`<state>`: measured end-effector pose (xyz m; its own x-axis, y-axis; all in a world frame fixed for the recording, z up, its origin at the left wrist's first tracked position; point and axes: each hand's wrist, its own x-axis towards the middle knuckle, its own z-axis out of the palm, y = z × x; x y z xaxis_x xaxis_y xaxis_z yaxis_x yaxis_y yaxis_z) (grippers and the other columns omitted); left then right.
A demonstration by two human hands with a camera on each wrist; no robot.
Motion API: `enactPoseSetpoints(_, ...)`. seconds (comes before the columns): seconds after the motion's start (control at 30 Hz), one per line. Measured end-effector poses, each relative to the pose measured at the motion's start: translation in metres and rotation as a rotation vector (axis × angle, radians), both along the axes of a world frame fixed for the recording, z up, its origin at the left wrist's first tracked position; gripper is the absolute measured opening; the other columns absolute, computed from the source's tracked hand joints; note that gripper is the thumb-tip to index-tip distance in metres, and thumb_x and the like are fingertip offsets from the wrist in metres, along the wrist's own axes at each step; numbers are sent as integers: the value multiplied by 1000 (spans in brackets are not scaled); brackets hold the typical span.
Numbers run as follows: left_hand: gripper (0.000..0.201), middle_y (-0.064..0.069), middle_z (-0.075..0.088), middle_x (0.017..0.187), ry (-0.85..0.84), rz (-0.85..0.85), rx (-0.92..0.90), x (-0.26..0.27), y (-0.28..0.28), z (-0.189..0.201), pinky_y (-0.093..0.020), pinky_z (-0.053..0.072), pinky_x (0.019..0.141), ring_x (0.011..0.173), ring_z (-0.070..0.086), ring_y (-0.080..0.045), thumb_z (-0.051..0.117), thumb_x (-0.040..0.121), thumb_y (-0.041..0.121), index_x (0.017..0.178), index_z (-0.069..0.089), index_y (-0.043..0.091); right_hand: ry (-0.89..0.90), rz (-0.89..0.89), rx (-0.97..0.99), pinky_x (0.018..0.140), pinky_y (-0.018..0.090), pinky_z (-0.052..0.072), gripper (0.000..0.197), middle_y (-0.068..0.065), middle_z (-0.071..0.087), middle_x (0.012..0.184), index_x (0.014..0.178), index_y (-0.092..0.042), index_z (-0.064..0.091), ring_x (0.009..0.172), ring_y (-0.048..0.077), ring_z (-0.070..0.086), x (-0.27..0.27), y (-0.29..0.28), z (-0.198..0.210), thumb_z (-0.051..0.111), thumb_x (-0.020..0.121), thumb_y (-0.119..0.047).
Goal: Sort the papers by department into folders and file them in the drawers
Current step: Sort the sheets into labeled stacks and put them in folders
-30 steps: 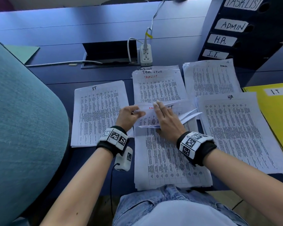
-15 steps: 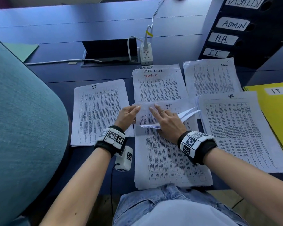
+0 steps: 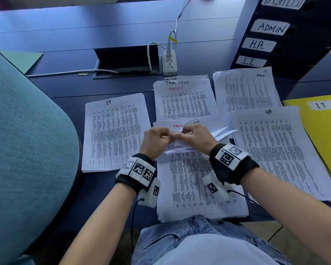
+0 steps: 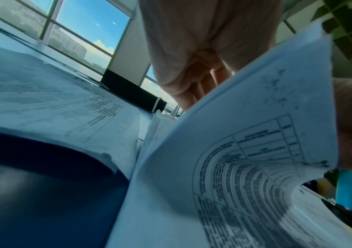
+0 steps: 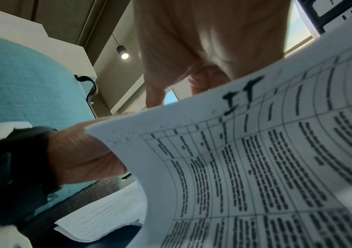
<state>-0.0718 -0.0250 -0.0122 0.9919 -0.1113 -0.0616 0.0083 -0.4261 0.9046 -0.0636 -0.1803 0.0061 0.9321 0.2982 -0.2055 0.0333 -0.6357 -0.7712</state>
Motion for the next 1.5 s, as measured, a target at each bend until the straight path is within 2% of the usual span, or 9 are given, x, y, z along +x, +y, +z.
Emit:
enactPoseSetpoints(0.07, 7, -7, 68, 75, 80, -83, -89, -6, -2, 3, -25, 53, 66, 67, 62, -9, 68, 80, 5, 86, 71, 2, 12, -72, 20, 55, 23, 34, 39, 3, 51, 63, 67, -5, 59, 57, 12, 43, -2, 3, -1, 66, 81, -40)
enactPoseSetpoints(0.17, 16, 3, 70, 80, 119, -113, -125, -9, 5, 0, -17, 51, 70, 71, 64, 1, 71, 77, 6, 93, 71, 8, 43, -145, 65, 54, 24, 35, 35, 5, 53, 60, 60, -9, 56, 55, 12, 44, -4, 7, -6, 69, 81, -35)
enactPoseSetpoints(0.27, 34, -6, 71, 93, 146, -53, -145, -11, 10, -3, -23, 53, 79, 79, 66, -7, 73, 74, 7, 107, 67, 6, 119, -205, 140, 66, 29, 45, 28, 11, 60, 66, 62, -6, 60, 63, 19, 55, -3, 8, -8, 63, 86, -19)
enactPoseSetpoints(0.33, 39, -9, 68, 98, 147, 0, -174, -13, 9, -4, -17, 54, 76, 73, 65, 0, 73, 72, 2, 110, 64, -2, 161, -238, 202, 73, 33, 50, 21, 14, 65, 73, 70, -2, 65, 69, 24, 60, -2, 9, -5, 59, 87, -12)
enactPoseSetpoints(0.47, 35, -5, 66, 92, 123, 39, -189, -11, 9, -6, -9, 51, 69, 65, 62, 10, 72, 73, -1, 107, 64, -6, 240, -292, 355, 58, 14, 44, 19, 1, 57, 65, 70, -11, 61, 59, 8, 52, -4, 10, 2, 59, 88, -7)
enactPoseSetpoints(0.87, 25, 7, 70, 69, 120, 70, -254, -10, 8, -4, -15, 52, 60, 59, 62, 3, 66, 80, 2, 104, 65, 10, 288, -410, 616, 61, 19, 49, 12, 5, 62, 62, 68, -4, 65, 56, 12, 54, 2, 22, -7, 69, 78, -6)
enactPoseSetpoints(1.07, 35, -5, 68, 85, 125, 94, -309, -11, 6, 0, -13, 52, 57, 60, 63, 6, 60, 84, -3, 117, 57, 8, 304, -384, 712, 80, 29, 52, 9, 13, 64, 76, 80, 3, 66, 71, 22, 60, 0, 21, -7, 69, 77, -5)
enactPoseSetpoints(1.2, 31, 17, 66, 55, 143, 95, -336, -8, 7, 0, -10, 49, 51, 52, 59, 6, 58, 85, -3, 116, 57, -6, 273, -378, 681, 74, 25, 51, 8, 12, 64, 75, 77, 0, 66, 68, 16, 59, -2, 21, -5, 72, 75, -5)
enactPoseSetpoints(1.5, 27, 17, 64, 52, 128, 80, -321, -7, 7, 2, -10, 48, 52, 50, 57, 6, 60, 84, -1, 111, 59, 7, 226, -332, 655, 66, 17, 51, 5, 7, 64, 70, 75, -4, 67, 59, 5, 60, -4, 17, -6, 72, 75, -5)
